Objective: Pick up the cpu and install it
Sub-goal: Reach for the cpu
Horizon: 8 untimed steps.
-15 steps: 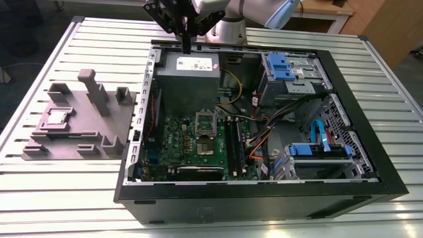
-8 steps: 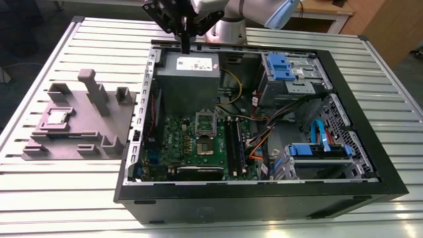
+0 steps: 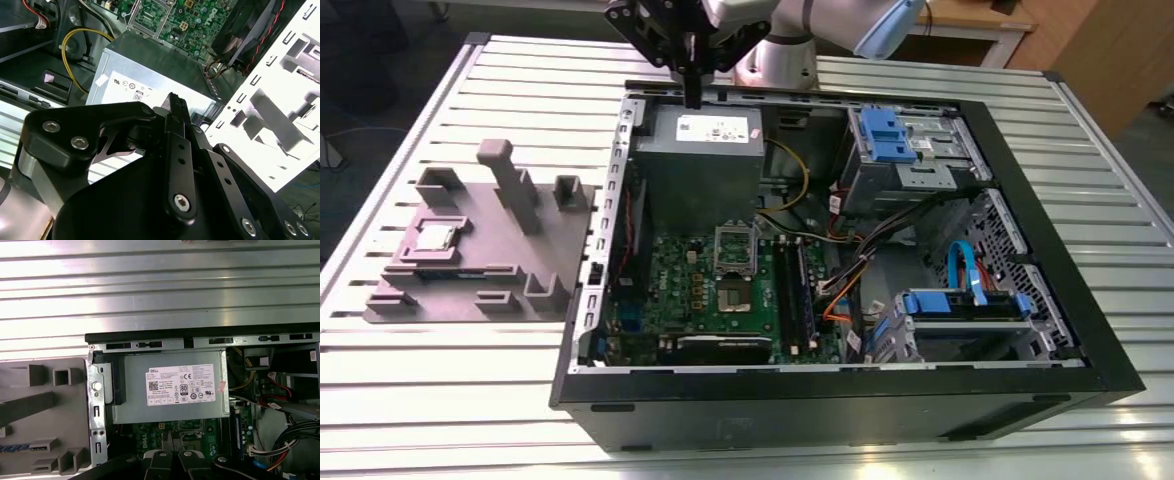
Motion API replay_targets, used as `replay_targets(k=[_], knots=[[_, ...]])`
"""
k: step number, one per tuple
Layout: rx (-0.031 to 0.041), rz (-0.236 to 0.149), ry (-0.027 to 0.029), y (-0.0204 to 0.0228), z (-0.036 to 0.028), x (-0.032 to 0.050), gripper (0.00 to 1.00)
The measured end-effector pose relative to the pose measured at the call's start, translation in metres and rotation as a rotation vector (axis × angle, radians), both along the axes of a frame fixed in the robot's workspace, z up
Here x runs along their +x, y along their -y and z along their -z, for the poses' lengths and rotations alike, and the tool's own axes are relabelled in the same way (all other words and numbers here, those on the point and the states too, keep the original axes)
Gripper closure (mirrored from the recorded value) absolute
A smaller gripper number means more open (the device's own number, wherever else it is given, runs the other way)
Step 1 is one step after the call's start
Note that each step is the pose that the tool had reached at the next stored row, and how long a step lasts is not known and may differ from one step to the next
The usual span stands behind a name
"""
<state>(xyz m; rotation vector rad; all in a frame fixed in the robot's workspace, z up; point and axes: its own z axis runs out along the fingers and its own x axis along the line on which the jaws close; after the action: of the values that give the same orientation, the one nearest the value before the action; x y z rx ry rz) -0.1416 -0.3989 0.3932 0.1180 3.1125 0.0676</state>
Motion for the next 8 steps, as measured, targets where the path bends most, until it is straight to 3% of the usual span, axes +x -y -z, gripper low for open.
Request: replay_targets(k=[8], knots=[[0.0, 0.0, 0.0, 0.0, 0.0, -0.0015, 0.89]])
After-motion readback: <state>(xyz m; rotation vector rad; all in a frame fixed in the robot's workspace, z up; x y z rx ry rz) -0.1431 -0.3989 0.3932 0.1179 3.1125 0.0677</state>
